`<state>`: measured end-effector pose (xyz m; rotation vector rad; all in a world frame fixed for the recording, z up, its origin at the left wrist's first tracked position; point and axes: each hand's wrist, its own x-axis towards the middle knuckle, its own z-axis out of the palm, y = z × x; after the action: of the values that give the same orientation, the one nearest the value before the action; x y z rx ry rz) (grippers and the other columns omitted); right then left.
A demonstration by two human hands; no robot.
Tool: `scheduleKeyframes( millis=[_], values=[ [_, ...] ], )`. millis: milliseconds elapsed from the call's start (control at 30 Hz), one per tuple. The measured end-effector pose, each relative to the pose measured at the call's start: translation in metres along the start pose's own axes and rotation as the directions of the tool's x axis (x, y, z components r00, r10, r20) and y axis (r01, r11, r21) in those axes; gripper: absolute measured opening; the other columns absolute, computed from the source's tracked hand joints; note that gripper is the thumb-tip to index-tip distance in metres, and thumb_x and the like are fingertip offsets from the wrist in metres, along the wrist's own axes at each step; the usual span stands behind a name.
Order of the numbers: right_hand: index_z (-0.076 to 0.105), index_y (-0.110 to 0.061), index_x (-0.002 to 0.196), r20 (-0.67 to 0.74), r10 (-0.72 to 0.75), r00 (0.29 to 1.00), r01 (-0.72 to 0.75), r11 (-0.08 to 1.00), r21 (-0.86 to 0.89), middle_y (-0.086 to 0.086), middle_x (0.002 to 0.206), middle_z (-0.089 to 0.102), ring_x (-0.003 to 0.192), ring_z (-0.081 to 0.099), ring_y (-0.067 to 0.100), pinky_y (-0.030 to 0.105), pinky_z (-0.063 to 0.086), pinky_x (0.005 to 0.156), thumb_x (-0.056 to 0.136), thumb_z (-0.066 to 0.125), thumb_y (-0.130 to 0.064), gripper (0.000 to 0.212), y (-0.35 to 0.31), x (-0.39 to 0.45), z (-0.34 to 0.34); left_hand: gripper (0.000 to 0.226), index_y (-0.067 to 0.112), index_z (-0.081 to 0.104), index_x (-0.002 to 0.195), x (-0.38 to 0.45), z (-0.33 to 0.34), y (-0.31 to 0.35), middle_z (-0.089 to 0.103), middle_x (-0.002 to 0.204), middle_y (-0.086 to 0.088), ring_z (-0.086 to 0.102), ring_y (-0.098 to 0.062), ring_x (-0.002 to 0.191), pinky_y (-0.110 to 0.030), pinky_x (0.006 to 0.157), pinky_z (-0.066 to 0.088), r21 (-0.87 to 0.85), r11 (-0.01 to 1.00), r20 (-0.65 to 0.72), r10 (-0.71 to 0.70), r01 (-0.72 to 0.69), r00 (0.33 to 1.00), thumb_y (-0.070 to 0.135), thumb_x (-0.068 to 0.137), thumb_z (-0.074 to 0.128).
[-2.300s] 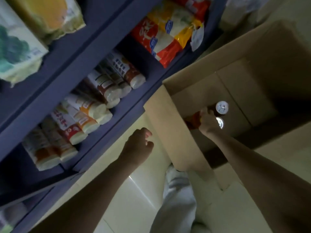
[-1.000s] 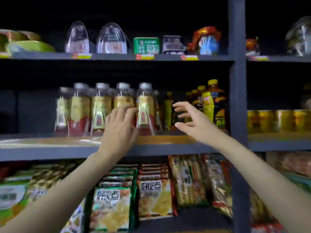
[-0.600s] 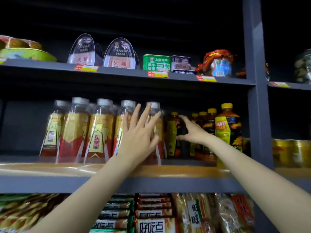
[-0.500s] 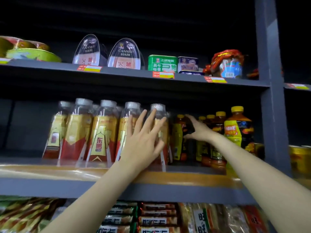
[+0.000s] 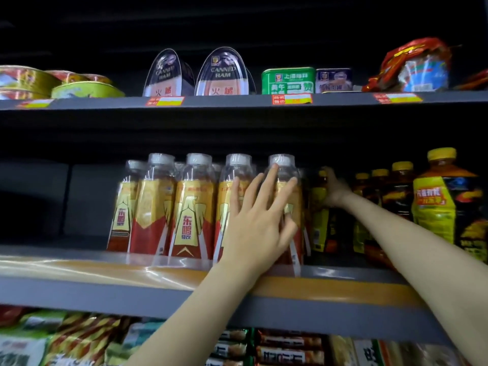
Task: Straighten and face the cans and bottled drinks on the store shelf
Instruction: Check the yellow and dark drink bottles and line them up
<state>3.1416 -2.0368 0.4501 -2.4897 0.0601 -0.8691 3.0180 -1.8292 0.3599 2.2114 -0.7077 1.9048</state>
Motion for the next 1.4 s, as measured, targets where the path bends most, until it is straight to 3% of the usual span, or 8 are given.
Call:
scheduleKeyframes(
  millis=[533,633,700,800,900,1067,1300,1400],
  values=[
    [0.027,-0.028,0.138,-0.485,-0.434,0.759,0.574,0.798,0.184,-0.008,0.130,0.043,0.108,0.050,0.000,0.002,0.038,0.089,0.063,0.087,-0.011,0.098,-0.030,-0.236,-0.142,0.053,0.014,0.045,0.136,0.003,-0.048,0.022,0.037,0.147,-0.010,0.029,-0.026,0.137,-0.037,0.112,0.009,-0.268,0.961,0.060,-0.061,0.075,0.996,0.034,0.087,0.042],
    [0.023,-0.028,0.139,-0.549,-0.280,0.787,0.582,0.631,0.513,0.000,0.132,0.049,0.105,0.059,0.004,0.028,0.051,0.090,0.063,0.084,-0.009,0.099,-0.032,-0.260,-0.147,0.048,0.021,0.034,0.141,-0.011,-0.082,0.052,0.033,0.147,0.002,0.034,-0.012,0.132,-0.027,0.110,0.025,-0.831,0.364,0.360,-0.222,0.420,0.906,0.033,0.096,0.045],
    [0.024,-0.036,0.135,-0.502,-0.199,0.842,0.528,0.498,0.688,0.004,0.123,0.056,0.103,0.062,0.016,0.039,0.054,0.087,0.061,0.082,-0.015,0.096,-0.031,-0.274,-0.143,0.044,0.020,0.045,0.130,-0.017,-0.101,0.067,0.051,0.135,-0.004,0.055,-0.019,0.117,-0.034,0.095,0.048,-0.721,-0.240,0.683,-0.083,0.650,0.726,0.039,0.091,0.050],
    [0.024,-0.040,0.135,-0.410,-0.177,0.895,0.445,0.435,0.783,0.006,0.122,0.057,0.109,0.061,0.023,0.046,0.053,0.089,0.063,0.079,-0.018,0.093,-0.028,-0.286,-0.134,0.041,0.012,0.053,0.118,-0.026,-0.109,0.069,0.067,0.110,-0.010,0.068,-0.023,0.095,-0.026,0.073,0.057,-0.588,-0.569,0.707,-0.015,0.576,0.707,0.031,0.082,0.058],
    [0.027,-0.032,0.141,-0.172,-0.058,0.983,0.181,0.259,0.949,0.008,0.125,0.055,0.107,0.063,0.027,0.050,0.053,0.088,0.075,0.068,-0.015,0.080,-0.026,-0.291,-0.124,0.048,0.033,0.045,0.117,-0.027,-0.117,0.057,0.058,0.114,0.009,0.067,-0.009,0.095,-0.021,0.073,0.054,-0.882,-0.250,0.451,-0.206,0.399,0.869,0.015,0.078,0.067],
    [0.045,-0.020,0.135,0.177,0.071,0.982,-0.164,-0.153,0.974,0.019,0.132,0.051,0.112,0.057,0.037,0.050,0.058,0.073,0.071,0.074,-0.023,0.071,-0.014,-0.298,-0.082,0.077,0.035,0.032,0.138,-0.020,-0.124,0.039,0.038,0.138,0.012,0.038,-0.001,0.126,-0.006,0.090,0.039,-0.893,0.438,0.183,0.150,0.101,0.972,0.013,0.077,0.074],
    [0.048,-0.023,0.127,0.067,0.098,0.993,-0.051,-0.157,0.986,0.013,0.124,0.057,0.105,0.062,0.032,0.052,0.058,0.072,0.068,0.070,-0.018,0.064,-0.010,-0.298,-0.073,0.071,0.041,0.038,0.133,-0.031,-0.127,0.042,0.043,0.129,0.013,0.049,-0.006,0.117,-0.017,0.082,0.051,-0.909,0.143,0.403,0.055,0.392,0.914,0.014,0.077,0.073],
    [0.046,-0.030,0.130,-0.145,0.067,0.987,0.140,0.074,0.987,0.005,0.125,0.056,0.102,0.065,0.022,0.038,0.059,0.069,0.069,0.070,-0.016,0.067,-0.010,-0.297,-0.081,0.050,0.038,0.047,0.124,-0.030,-0.130,0.041,0.053,0.126,-0.007,0.063,-0.023,0.106,-0.029,0.079,0.056,-0.726,-0.243,0.644,0.088,0.644,0.759,0.022,0.080,0.066]
  ],
)
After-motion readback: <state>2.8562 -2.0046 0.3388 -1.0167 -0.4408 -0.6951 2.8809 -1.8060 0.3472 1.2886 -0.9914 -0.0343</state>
